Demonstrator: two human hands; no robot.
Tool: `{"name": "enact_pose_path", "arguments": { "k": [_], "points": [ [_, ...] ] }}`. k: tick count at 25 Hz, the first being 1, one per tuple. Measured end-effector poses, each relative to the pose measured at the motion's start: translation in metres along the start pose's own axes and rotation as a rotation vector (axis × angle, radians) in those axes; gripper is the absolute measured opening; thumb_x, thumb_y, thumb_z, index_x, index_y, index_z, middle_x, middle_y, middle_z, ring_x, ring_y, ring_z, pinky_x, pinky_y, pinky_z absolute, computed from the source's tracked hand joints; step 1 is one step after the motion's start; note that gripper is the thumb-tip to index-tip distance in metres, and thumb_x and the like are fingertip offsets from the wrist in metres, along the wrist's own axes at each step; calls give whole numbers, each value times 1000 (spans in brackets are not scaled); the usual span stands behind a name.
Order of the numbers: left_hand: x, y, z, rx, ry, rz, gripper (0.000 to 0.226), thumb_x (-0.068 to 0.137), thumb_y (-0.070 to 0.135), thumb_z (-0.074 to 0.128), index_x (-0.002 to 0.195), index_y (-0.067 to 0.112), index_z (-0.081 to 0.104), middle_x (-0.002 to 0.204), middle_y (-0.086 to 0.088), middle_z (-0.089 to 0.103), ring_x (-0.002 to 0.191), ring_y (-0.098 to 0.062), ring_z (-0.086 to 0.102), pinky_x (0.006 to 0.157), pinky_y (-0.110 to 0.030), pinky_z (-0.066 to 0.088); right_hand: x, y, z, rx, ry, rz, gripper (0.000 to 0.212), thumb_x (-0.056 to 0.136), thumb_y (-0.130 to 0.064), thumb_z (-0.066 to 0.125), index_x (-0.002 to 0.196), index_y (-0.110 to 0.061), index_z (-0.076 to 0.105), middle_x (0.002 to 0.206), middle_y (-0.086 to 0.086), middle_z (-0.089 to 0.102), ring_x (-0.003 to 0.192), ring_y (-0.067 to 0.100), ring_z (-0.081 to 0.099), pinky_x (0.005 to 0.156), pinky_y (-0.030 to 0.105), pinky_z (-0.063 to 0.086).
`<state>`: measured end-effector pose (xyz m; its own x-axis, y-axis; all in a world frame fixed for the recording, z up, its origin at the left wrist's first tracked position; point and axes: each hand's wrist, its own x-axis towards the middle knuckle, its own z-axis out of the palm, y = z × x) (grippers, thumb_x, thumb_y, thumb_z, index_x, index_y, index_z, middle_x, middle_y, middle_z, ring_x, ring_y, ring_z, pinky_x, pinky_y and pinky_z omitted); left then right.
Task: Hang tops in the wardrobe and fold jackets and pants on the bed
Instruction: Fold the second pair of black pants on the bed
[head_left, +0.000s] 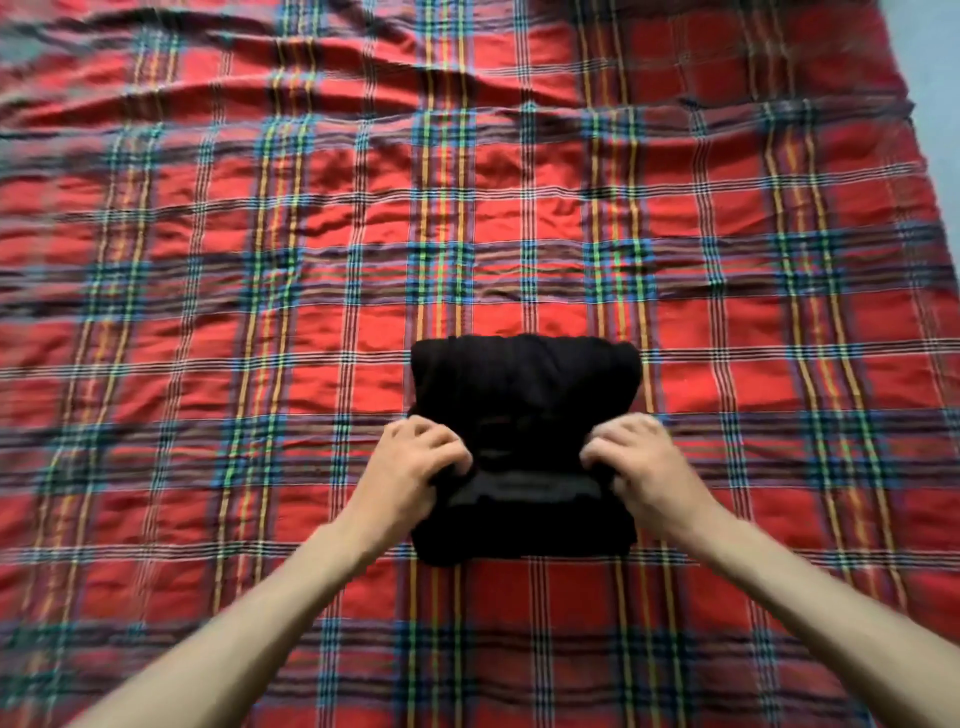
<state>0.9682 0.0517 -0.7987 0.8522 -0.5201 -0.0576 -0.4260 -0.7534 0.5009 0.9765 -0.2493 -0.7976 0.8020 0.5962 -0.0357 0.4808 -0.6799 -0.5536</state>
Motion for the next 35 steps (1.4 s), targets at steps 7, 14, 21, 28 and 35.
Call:
{"name": "enact_pose_path", "arguments": {
  "k": [7, 14, 21, 28, 35],
  "points": [
    [-28, 10, 7, 163, 50, 153, 25, 71, 10, 62, 91, 25, 63, 101, 12, 63, 95, -18, 56, 88, -36, 39, -29, -22, 17, -139, 55, 81, 15, 77, -18, 47, 86, -22, 59, 92, -6, 57, 93, 18, 53, 87, 32, 35],
    [1, 29, 7, 19, 136, -277, 41, 90, 46, 42, 125, 25, 42, 93, 5, 68, 72, -26, 67, 63, -35, 49, 42, -60, 12, -193, 335, 298, 32, 84, -24, 51, 113, -18, 64, 125, 3, 60, 120, 24, 52, 104, 43, 36],
    [28, 11, 92, 375, 351, -610, 65, 95, 53, 40, 149, 17, 38, 130, -14, 36, 110, -33, 39, 98, -52, 40, 59, -17, 91, -421, 37, 304, 65, 96, -43, 37, 154, -16, 28, 162, 8, 20, 151, 25, 12, 122, 46, 7],
    [22, 15, 64, -306, 395, -797, 68, 90, 59, 53, 149, 39, 26, 147, -13, 31, 132, -33, 42, 107, -44, 37, 32, -19, 75, -55, 437, 642, 82, 90, -55, 53, 153, -10, 26, 157, 17, 23, 147, 31, 21, 121, 41, 15],
    [14, -13, 21, -1079, 157, -1079, 45, 72, 39, 83, 106, 13, 68, 107, -9, 74, 89, -15, 71, 85, -32, 56, 0, -28, 58, 829, 386, 1199, 80, 58, -54, 85, 127, -23, 56, 116, -4, 69, 106, 18, 65, 98, 41, 50]
  ]
}}
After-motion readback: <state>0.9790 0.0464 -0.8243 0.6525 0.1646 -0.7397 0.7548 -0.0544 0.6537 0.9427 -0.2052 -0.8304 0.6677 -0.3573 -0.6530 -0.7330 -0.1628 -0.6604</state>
